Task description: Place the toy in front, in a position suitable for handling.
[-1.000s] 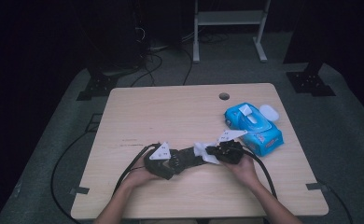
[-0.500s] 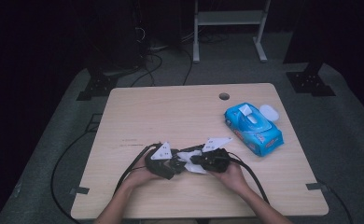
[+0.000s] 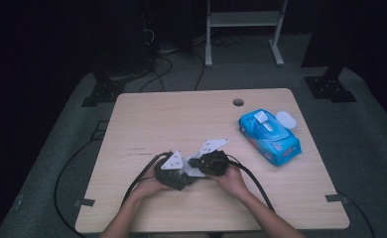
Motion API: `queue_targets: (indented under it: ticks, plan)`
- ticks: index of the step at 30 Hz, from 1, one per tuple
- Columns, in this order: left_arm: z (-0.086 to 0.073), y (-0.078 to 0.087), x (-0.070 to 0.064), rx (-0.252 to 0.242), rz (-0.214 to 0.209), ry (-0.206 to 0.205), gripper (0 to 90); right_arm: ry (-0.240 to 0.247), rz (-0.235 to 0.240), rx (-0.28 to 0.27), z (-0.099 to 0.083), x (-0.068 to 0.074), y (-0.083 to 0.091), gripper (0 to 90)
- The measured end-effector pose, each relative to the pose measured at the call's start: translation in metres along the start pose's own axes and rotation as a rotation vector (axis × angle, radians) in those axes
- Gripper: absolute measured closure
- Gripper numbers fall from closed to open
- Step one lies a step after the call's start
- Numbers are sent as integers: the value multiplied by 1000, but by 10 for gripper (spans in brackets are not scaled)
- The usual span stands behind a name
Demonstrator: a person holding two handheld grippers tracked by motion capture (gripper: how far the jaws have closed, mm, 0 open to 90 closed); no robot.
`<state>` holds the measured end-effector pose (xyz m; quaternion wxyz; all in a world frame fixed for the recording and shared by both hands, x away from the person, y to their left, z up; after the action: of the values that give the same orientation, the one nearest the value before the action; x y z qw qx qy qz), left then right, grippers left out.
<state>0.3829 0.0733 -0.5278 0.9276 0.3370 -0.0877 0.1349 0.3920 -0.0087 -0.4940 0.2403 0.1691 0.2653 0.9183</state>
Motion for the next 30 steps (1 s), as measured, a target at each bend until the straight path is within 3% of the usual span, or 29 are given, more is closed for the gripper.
queue_targets:
  ticks: [7, 11, 24, 30]
  plan:
    - [0, 0, 0, 0, -3, 3, 246, -41, -61, 2, -6, -28, 14, 860]
    - [-1, 0, 0, 2, -7, 5, 246, -80, -71, -9, -16, -39, 25, 861]
    - [-1, -1, 2, 9, 2, 12, 243, -82, -80, 0, -41, -37, 51, 858]
    - [-1, -1, 3, 5, -10, 53, 234, -95, -85, -14, -44, -34, 53, 857]
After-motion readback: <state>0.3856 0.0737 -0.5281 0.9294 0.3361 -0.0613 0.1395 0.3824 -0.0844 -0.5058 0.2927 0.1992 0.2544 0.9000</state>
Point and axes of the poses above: each handheld gripper's, and its own axes: y roughly backward along the jaws, z roughly out of its top, x roughly to its left, the point moved 8 cm from there along -y, roughly forward along the jaws, and after that the axes turned 9 degrees about -y, right-handed, at the moved point
